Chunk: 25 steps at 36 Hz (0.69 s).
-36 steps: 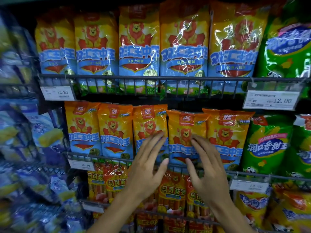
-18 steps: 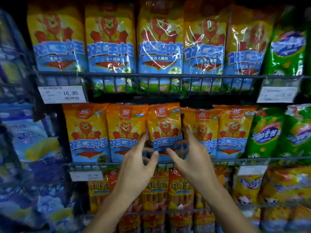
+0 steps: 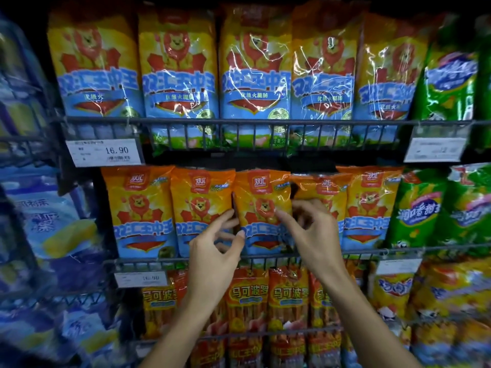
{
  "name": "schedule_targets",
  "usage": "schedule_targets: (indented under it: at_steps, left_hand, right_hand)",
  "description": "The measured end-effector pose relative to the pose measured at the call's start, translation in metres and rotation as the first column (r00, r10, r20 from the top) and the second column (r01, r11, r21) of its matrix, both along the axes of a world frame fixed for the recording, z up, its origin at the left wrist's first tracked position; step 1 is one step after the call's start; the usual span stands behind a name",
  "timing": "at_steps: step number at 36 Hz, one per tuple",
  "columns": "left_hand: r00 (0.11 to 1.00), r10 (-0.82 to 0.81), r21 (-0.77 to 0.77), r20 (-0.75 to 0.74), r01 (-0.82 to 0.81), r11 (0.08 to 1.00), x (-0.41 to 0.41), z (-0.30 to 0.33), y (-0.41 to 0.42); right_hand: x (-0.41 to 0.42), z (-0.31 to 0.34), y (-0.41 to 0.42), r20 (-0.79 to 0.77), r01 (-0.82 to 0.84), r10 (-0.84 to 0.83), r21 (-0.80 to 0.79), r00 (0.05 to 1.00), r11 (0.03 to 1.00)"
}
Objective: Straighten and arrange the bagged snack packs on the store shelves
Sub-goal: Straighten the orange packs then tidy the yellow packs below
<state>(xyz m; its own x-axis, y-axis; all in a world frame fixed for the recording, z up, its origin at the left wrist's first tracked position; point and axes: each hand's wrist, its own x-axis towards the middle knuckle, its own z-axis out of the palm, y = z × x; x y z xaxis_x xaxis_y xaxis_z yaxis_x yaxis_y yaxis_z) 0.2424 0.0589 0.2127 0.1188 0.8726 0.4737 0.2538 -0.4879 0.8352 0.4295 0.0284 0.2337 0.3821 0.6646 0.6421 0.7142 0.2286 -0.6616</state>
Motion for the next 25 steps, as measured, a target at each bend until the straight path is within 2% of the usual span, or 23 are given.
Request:
schedule_targets:
  at_steps: [4, 12, 15, 20, 25]
  left_hand:
    - [1.000, 0.002, 0.038, -0.012, -0.002, 0.999, -0.007, -0.001, 0.003]
    - [0.999, 0.043, 0.089, -0.023, -0.041, 0.995, -0.007, 0.006, 0.015]
    - [0.996, 0.037, 0.081, -0.075, -0.031, 0.996, -0.004, 0.008, 0.012]
    - [0.974, 0.087, 0.197, -0.211, -0.045, 0.979, -0.002, 0.010, 0.015]
    - [0.991, 0.072, 0.242, -0.110, -0.044, 0.969, 0.002, 0.009, 0.017]
  right_hand:
    - [0.003, 0.001, 0.000, 0.024, -0.059, 0.058, 0.076, 0.998, 0.995]
    - [0.001, 0.014, 0.001, -0.112, -0.056, 0.091, 0.284, 0.990, 0.957]
    - [0.004, 0.013, -0.001, -0.117, -0.102, 0.136, 0.264, 0.984, 0.959]
    - [-0.002, -0.003, -0.002, -0.192, -0.101, 0.152, 0.252, 0.969, 0.962]
    - [-0.004, -0.005, -0.001, -0.286, -0.104, 0.182, 0.266, 0.941, 0.958]
